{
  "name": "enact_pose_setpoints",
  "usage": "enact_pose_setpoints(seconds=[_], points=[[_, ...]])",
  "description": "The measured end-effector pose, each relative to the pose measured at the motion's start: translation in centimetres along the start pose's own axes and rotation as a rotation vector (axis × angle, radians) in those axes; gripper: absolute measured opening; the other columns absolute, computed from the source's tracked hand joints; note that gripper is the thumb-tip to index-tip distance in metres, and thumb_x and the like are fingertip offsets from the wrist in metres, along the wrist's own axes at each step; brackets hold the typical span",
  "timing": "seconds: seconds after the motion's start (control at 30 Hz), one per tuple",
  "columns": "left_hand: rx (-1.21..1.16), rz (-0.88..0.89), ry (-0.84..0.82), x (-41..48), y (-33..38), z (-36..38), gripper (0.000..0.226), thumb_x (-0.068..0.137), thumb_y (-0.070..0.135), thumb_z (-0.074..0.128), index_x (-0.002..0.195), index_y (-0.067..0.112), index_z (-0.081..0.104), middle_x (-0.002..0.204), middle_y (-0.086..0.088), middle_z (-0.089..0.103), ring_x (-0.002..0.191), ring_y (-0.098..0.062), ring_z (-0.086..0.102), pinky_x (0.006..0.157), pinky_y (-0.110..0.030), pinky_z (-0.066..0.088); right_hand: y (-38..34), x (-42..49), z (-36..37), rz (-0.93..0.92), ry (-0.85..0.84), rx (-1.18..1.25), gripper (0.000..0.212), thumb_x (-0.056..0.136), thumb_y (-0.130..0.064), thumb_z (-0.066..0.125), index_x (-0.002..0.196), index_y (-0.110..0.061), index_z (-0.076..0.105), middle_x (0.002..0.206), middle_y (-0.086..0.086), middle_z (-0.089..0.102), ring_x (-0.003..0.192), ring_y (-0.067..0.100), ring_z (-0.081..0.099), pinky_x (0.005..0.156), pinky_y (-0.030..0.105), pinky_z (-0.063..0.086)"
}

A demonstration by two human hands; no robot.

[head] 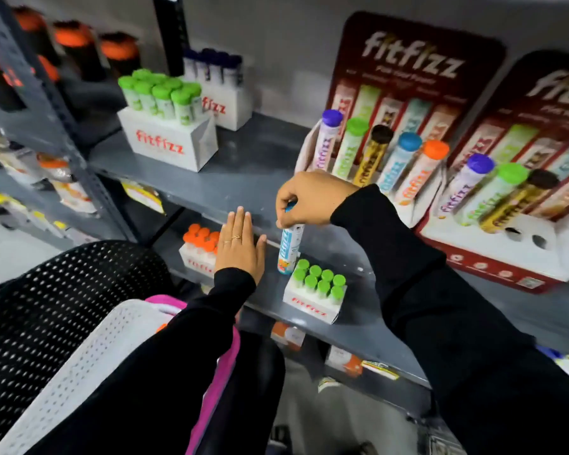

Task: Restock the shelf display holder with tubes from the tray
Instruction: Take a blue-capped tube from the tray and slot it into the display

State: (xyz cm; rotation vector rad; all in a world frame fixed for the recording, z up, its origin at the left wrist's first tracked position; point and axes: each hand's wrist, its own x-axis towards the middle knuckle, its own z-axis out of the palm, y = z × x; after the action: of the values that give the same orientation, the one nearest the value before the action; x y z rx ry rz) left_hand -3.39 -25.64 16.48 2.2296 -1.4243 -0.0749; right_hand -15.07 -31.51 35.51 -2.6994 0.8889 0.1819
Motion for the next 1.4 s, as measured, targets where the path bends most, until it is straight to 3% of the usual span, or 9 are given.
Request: enact_pose_setpoints(seconds=[0.1,0.3,0.43,0.53,0.67,0.87,1.0,1.17,1.4], points=[[0.022,0.078,-0.045,1.0,2.5,0.1,0.072,0.084,0.043,0.012,0.134,-0.005,0.032,0.145,-0.022,0.033,0.136,-0.035,0.024,0.112,-0.045,0.018,1.4,-1.3,-1.5,0.024,0.107,-0.042,0.025,0.081,-0.022,0.066,0.105,-0.021,0.073,0.113,-0.001,0.070,0.107,0.022,0.060,0.084,0.029,0.049],[0.127,0.178,-0.104,1.5,5.2,1.9,0.080,0.079,0.047,0.002,0.134,-0.003,0.034,0.145,-0.019,0.034,0.137,-0.032,0.025,0.114,-0.044,0.015,4.6,-4.3,-4.1,0.114,0.173,-0.032,0.036,0.079,-0.020,0.072,0.114,-0.013,0.070,0.114,0.005,0.070,0.106,0.023,0.061,0.086,0.030,0.052],[0.154,0.173,-0.078,1.3,5.4,2.3,0.076,0.082,0.046,0.007,0.131,-0.003,0.039,0.142,-0.019,0.040,0.134,-0.032,0.031,0.113,-0.045,0.020,6.9,-5.9,-4.6,0.231,0.228,0.026,0.035,0.077,-0.023,0.076,0.109,-0.010,0.069,0.106,0.009,0.068,0.097,0.023,0.059,0.071,0.031,0.048],[0.168,0.156,-0.074,1.4,5.3,2.2,0.069,0.086,0.043,0.015,0.133,-0.003,0.036,0.144,-0.019,0.036,0.136,-0.031,0.027,0.114,-0.043,0.016,8.3,-7.0,-5.2,0.276,0.244,0.053,0.032,0.079,-0.021,0.076,0.108,-0.011,0.072,0.112,0.008,0.071,0.104,0.025,0.063,0.078,0.033,0.052],[0.204,0.148,-0.081,1.6,5.9,2.6,0.058,0.095,0.039,0.022,0.137,0.000,0.028,0.149,-0.015,0.028,0.140,-0.026,0.017,0.116,-0.038,0.009,10.9,-9.2,-6.6,0.374,0.301,0.106,0.040,0.083,-0.019,0.072,0.121,-0.013,0.066,0.128,0.004,0.065,0.122,0.025,0.053,0.098,0.030,0.042],[0.211,0.152,-0.074,1.7,6.9,2.8,0.055,0.096,0.036,0.022,0.138,0.001,0.028,0.149,-0.014,0.028,0.140,-0.025,0.018,0.115,-0.037,0.009,15.6,-12.3,-8.1,0.615,0.408,0.150,0.038,0.086,-0.010,0.068,0.124,-0.010,0.064,0.133,0.007,0.062,0.127,0.027,0.050,0.106,0.033,0.042],[0.217,0.144,-0.071,1.5,6.8,2.8,0.054,0.096,0.035,0.023,0.138,0.002,0.028,0.149,-0.013,0.029,0.139,-0.025,0.019,0.115,-0.038,0.010,18.2,-13.2,-7.3,0.853,0.502,0.098,0.037,0.087,-0.009,0.058,0.124,-0.005,0.060,0.129,0.016,0.060,0.114,0.034,0.057,0.087,0.034,0.047],[0.210,0.130,-0.055,1.5,6.8,3.0,0.058,0.092,0.038,0.022,0.135,0.000,0.034,0.145,-0.016,0.036,0.137,-0.028,0.027,0.114,-0.041,0.016,18.6,-14.3,-6.1,1.027,0.736,0.075,0.036,0.092,0.000,0.049,0.126,0.010,0.046,0.130,0.031,0.050,0.119,0.044,0.053,0.099,0.046,0.046],[0.215,0.102,-0.067,1.4,6.9,3.0,0.066,0.087,0.041,0.014,0.136,0.001,0.034,0.145,-0.015,0.035,0.137,-0.027,0.025,0.114,-0.040,0.014,20.0,-14.9,-5.2,1.024,0.853,0.026,0.024,0.090,0.009,0.047,0.111,0.012,0.058,0.116,0.034,0.060,0.111,0.047,0.055,0.096,0.049,0.046]])
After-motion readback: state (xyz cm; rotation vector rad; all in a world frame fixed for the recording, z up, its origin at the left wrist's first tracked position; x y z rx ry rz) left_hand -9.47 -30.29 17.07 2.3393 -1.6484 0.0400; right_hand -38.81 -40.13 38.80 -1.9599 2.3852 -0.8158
